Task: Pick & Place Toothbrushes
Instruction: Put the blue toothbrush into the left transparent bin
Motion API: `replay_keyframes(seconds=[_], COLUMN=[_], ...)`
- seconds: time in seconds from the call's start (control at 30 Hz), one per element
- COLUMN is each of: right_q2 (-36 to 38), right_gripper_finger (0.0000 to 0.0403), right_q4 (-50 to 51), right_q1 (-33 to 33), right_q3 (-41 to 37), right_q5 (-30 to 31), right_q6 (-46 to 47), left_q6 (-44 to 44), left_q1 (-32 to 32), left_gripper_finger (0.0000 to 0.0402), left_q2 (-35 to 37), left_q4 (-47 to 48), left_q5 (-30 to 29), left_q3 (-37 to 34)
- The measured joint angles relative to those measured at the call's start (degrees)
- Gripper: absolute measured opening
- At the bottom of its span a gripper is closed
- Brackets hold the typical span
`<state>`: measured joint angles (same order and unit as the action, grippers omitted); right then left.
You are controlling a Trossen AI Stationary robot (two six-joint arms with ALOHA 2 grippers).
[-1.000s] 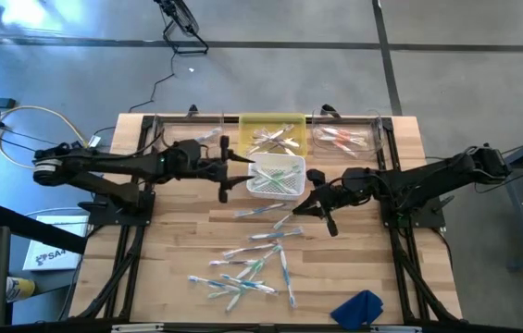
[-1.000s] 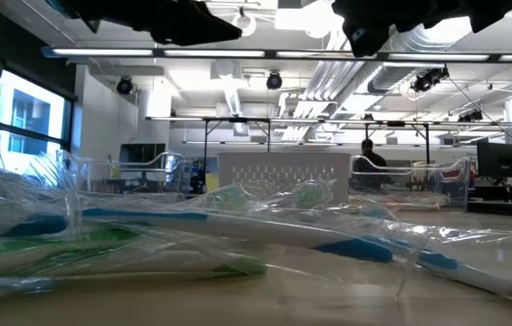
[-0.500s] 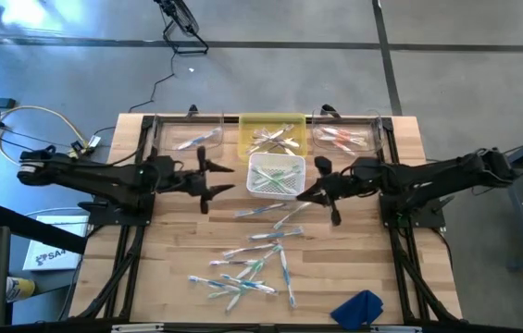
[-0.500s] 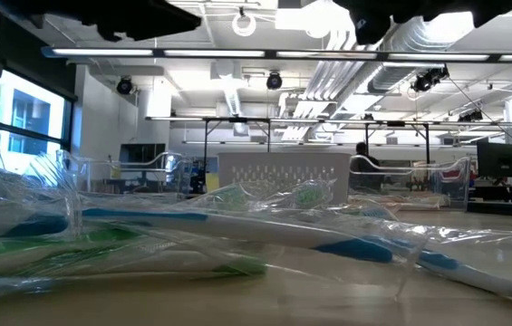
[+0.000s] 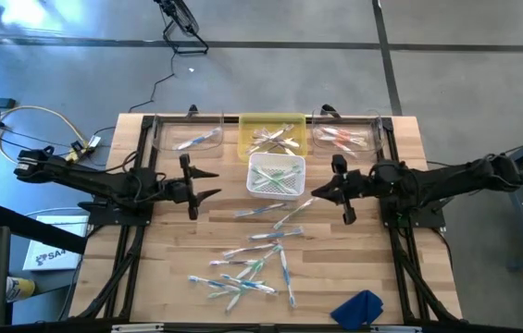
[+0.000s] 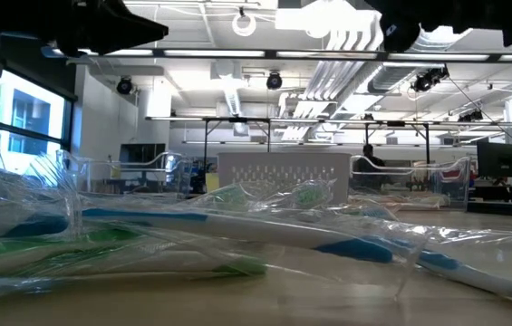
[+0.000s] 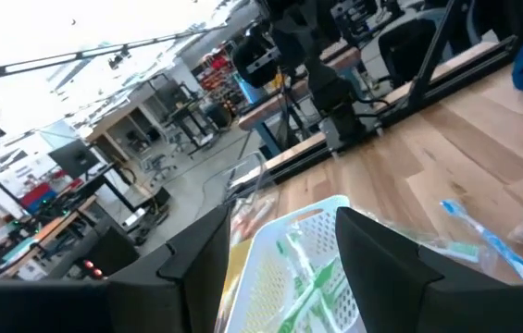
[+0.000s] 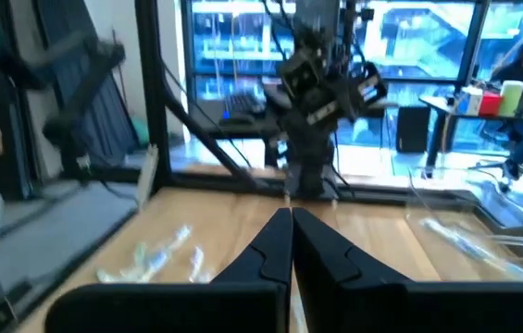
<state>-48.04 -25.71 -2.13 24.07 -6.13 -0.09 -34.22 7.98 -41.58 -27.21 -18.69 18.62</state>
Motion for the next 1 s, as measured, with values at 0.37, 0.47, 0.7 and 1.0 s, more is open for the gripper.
replay_keyframes(seconds=[0.37, 0.47, 0.7, 1.0], right_q2=[0.55, 0.53, 0.47, 0.47], right_gripper_finger=[0.0004, 0.0004, 0.0004, 0.0004], right_q4=[-6.21, -6.24, -6.28, -5.75], right_q1=[0.0, 0.0, 0.0, 0.0], right_q3=[-6.74, -7.14, -7.14, -7.14], right_q5=[0.06, 1.64, 5.08, 1.27], right_q6=[3.51, 3.42, 3.31, 0.7], left_q6=[1.29, 1.51, 4.55, 7.61], left_q1=[0.05, 0.01, -0.06, -0.08], left_gripper_finger=[0.0191, 0.0191, 0.0191, 0.0191], left_q2=[0.17, 0.17, 0.15, 0.15], left_q4=[0.75, 1.76, 1.72, 1.94], left_q5=[4.68, 4.86, 4.88, 6.45], left_q3=[-0.03, -0.01, -0.01, -0.01])
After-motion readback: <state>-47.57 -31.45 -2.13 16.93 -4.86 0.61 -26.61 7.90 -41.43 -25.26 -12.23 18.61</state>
